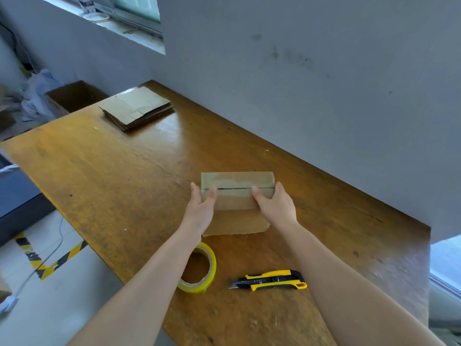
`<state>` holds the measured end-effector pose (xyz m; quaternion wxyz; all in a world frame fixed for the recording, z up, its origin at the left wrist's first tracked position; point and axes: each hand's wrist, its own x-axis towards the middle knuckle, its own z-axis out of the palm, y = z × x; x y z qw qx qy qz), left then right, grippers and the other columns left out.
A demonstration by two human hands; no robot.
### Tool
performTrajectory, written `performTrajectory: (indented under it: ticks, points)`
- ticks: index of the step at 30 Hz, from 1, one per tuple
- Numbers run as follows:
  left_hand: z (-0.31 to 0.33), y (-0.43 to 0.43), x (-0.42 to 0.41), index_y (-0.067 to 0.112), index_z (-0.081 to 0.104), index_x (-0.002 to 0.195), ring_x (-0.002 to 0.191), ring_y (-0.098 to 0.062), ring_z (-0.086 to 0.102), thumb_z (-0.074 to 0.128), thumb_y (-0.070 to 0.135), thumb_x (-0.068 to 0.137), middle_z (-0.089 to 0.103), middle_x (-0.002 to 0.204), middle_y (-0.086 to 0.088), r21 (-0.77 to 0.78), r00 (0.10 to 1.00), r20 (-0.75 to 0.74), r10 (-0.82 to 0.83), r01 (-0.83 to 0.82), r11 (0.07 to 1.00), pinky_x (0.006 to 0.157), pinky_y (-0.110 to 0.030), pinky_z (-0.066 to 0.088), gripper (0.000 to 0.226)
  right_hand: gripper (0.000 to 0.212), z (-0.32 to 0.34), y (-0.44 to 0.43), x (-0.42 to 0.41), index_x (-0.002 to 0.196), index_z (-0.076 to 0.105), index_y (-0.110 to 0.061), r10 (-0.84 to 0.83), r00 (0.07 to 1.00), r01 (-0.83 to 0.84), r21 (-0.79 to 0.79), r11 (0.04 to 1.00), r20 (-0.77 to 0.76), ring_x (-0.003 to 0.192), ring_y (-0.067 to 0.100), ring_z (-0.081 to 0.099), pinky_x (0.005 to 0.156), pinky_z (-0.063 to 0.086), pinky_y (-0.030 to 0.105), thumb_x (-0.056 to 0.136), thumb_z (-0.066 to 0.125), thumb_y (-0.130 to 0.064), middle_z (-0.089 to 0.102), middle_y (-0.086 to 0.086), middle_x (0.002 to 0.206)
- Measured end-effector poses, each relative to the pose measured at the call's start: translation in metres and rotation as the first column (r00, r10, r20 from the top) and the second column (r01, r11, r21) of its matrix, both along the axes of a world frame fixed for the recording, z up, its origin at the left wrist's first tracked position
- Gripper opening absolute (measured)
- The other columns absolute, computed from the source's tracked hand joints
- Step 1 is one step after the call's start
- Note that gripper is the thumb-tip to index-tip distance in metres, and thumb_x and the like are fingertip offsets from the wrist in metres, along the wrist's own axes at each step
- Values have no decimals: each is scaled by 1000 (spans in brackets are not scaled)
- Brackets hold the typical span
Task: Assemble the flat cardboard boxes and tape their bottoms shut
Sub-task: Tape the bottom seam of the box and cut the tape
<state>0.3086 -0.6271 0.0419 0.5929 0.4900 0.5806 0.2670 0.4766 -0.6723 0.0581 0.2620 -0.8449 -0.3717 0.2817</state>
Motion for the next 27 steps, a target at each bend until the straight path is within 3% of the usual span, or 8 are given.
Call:
performTrajectory:
  ticks: [6,10,12,13,17,20,23,27]
  points:
    - [10,7,-3,35,46,138,133,-34,42,35,74,86,49,141,-5,-338,936,279,217,-116,934,111,-64,27,65,74,9,-16,4,145,37,-13,-181,944,211,86,974,-275,111,19,50,81,45,31,92,47,-63,52,6,135]
    - [18,1,-3,24,65,107,107,-31,63,43,40,101,68,114,-7,-251,816,495,300,-196,948,81,-51,55,28,66,11,-30,9,124,54,-11,-357,835,453,153,878,-419,97,18,52,78,41,31,89,46,-67,60,5,113]
    - [14,0,-4,24,68,87,105,-29,62,58,22,96,66,118,-7,-161,788,550,278,-226,961,66,-41,55,14,56,6,-36,11,103,58,-9,-384,823,491,185,851,-418,86,19,56,68,42,29,89,52,-63,60,5,93]
    - [12,1,-6,26,69,92,105,-28,62,63,15,91,64,123,-7,-149,777,576,254,-205,967,67,-41,55,12,50,3,-39,12,98,58,-9,-391,817,505,199,840,-424,83,19,55,63,41,27,90,56,-58,60,6,90]
    - [-3,7,-24,27,30,149,119,-32,59,87,-4,58,50,142,-9,-246,736,667,112,76,966,88,-49,54,112,27,-9,-47,15,109,58,-12,-352,805,502,232,833,-478,92,17,57,66,40,25,96,58,-36,62,4,103]
    - [-9,1,-29,16,44,140,114,-31,64,77,-9,58,60,133,-16,-170,811,574,-111,251,953,90,-46,55,92,38,-16,-47,14,135,52,-16,-309,821,448,205,870,-481,115,21,54,85,40,28,99,55,-27,59,3,126]
    - [-21,-7,-27,16,52,131,111,-28,65,85,-5,53,65,125,-15,-115,896,407,-178,243,963,92,-49,52,87,58,-23,-44,11,151,33,-18,-278,835,363,95,927,-475,133,27,42,103,38,37,99,55,-30,44,6,148]
    - [-38,-21,-21,30,52,120,120,-21,56,77,-13,70,64,120,-1,-30,957,164,-239,247,969,99,-37,49,70,59,-38,-41,4,154,25,-23,-277,813,305,-31,952,-512,136,29,41,110,37,44,101,50,-31,41,6,151]
